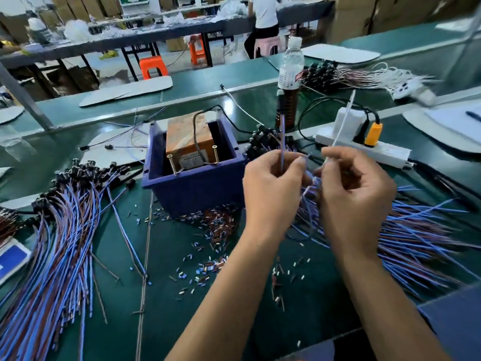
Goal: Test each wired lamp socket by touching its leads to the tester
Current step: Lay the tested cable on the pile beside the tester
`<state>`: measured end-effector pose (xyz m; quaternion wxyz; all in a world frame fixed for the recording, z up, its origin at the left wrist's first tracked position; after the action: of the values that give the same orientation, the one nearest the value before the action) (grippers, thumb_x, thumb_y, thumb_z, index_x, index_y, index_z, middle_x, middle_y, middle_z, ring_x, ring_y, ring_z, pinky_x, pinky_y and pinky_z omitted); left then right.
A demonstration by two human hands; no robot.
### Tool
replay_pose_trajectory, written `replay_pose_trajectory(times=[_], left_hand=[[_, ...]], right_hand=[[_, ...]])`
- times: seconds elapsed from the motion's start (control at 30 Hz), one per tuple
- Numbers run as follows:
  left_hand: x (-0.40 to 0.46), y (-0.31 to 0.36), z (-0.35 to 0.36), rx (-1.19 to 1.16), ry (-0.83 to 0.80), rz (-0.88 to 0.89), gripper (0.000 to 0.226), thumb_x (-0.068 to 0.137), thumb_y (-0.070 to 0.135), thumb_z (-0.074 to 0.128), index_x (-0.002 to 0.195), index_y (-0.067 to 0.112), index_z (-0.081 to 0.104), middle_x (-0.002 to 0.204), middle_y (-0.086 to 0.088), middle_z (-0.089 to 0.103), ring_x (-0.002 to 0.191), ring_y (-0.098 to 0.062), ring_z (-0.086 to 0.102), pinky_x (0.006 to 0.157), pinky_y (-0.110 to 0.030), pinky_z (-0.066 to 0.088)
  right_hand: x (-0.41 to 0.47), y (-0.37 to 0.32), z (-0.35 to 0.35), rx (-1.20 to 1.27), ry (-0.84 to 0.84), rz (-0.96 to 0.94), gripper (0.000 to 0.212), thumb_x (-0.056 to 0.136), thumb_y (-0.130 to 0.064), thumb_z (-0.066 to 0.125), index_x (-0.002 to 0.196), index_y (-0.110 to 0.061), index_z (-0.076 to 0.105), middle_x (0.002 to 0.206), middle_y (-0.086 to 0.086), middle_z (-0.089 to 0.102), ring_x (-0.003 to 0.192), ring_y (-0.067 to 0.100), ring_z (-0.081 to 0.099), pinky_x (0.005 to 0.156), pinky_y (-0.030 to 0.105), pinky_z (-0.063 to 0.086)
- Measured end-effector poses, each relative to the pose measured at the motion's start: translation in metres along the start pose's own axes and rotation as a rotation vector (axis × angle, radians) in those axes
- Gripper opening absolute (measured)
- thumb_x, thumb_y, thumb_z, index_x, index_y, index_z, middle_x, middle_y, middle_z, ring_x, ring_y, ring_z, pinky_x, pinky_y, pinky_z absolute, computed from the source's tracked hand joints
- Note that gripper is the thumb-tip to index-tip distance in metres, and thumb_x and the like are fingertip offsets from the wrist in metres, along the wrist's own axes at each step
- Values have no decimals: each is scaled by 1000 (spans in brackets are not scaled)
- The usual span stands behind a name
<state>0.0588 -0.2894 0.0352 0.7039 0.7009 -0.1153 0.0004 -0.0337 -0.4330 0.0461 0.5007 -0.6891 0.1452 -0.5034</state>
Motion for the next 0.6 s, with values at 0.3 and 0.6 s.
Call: replay_pose_trajectory(times=[0.3, 0.6], left_hand=[[-32, -60, 195, -513, -553, -896, 33, 109, 9, 27, 83, 7, 48, 71, 2, 33, 24, -2, 25, 26, -13, 17], [29, -65, 121, -861, 69, -641, 34, 112, 8, 26, 85, 12, 47, 70, 1, 37, 37, -4, 36, 33, -13, 23]], right_hand=[[53, 60, -123, -260, 138, 281, 20, 86, -22, 60, 92, -21, 79, 79, -3, 75, 68, 20, 69, 73, 49, 62], [62, 15, -94, -796, -78, -88, 43, 94, -38, 60, 134, -23, 66, 145, 14, 46, 129, 39, 42, 103, 47, 35]])
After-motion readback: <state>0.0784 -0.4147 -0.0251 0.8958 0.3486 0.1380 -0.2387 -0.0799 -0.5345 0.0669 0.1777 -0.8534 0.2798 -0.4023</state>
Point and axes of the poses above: each hand's wrist, its own x-axis towards the middle knuckle, its own z-axis out of the palm, y = z × x, the point moved 10 cm from there along x, towards the middle knuckle
